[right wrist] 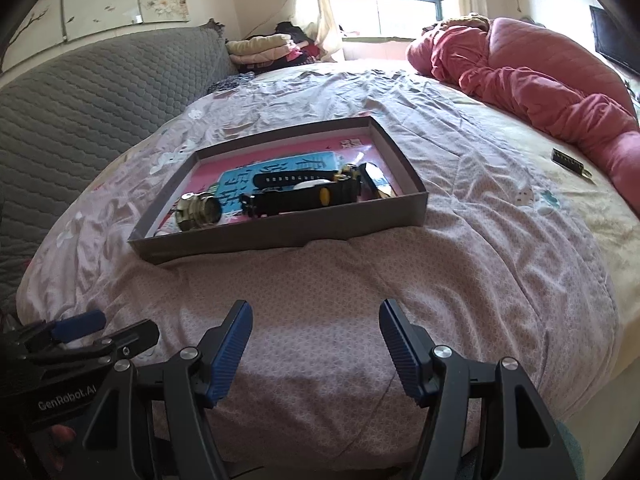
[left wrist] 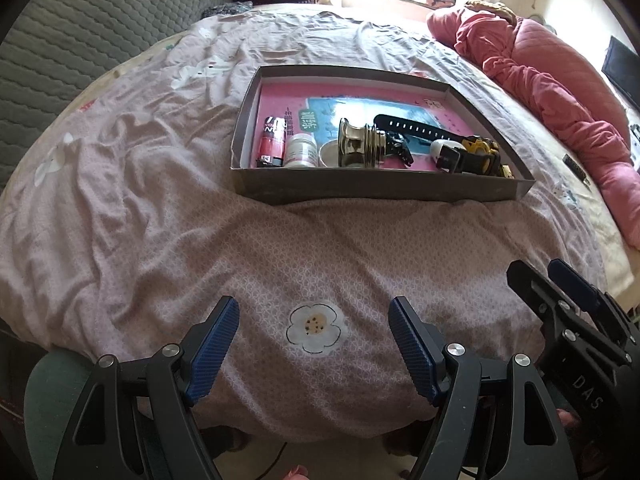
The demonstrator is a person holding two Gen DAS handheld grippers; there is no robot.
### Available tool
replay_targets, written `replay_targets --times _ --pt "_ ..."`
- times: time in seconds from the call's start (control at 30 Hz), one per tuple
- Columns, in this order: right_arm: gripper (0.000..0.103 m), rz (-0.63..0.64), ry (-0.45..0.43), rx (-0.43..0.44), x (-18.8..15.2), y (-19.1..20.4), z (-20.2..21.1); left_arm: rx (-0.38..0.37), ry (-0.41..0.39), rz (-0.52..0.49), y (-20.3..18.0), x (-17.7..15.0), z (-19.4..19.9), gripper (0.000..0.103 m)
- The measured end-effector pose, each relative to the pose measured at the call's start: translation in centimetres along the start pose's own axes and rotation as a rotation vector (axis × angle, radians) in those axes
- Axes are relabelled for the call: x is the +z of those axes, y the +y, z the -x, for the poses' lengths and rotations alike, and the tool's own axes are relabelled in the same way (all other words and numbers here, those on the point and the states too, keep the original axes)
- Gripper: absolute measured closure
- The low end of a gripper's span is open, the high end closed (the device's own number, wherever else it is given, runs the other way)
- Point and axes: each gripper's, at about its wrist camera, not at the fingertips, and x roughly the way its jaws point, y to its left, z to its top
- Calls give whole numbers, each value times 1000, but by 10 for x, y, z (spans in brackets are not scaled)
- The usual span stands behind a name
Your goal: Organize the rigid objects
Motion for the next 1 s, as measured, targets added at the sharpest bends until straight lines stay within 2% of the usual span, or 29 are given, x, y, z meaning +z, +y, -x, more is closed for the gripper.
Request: replay_targets --times 0.37,1.0 --pt "38 40 2 -34 -2 7 -4 15 10 6 2 0 -9 25" --pt "38 48 11 -25 -3 9 -6 23 -14 16 3 2 -4 25"
